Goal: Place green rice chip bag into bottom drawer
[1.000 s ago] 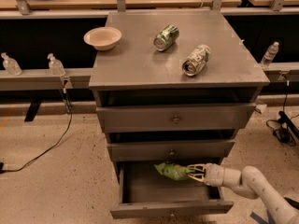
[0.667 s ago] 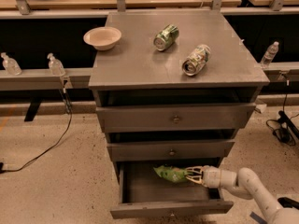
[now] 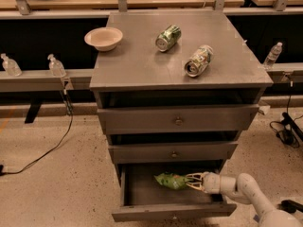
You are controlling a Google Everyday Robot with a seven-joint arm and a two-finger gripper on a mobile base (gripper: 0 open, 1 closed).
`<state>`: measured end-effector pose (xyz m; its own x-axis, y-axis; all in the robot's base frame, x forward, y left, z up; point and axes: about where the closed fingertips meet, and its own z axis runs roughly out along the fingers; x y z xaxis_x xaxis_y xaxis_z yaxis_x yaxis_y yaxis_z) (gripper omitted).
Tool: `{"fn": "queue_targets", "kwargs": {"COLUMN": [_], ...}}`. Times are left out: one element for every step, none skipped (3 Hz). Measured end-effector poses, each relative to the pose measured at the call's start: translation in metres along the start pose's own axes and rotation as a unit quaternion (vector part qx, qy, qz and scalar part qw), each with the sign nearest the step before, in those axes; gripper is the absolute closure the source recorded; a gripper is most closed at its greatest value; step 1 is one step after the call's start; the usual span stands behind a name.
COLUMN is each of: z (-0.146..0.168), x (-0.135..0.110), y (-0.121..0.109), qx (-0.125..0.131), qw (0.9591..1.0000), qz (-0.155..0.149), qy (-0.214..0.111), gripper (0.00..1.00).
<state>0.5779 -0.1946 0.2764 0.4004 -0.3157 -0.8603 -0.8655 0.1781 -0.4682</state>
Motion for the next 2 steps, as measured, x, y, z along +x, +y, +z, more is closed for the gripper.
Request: {"fn": "queue_targets", "kwargs": {"z": [0.0039, 0.0064], "x": [-0.0008, -0.0011], "y": [0.0010, 0.0019], "qx": [-0.002, -0.003], "qw": [1.0000, 1.0000], "qz": [0.001, 0.001], "qy": [-0.002, -0.004], "gripper": [0.74, 0.51]}}
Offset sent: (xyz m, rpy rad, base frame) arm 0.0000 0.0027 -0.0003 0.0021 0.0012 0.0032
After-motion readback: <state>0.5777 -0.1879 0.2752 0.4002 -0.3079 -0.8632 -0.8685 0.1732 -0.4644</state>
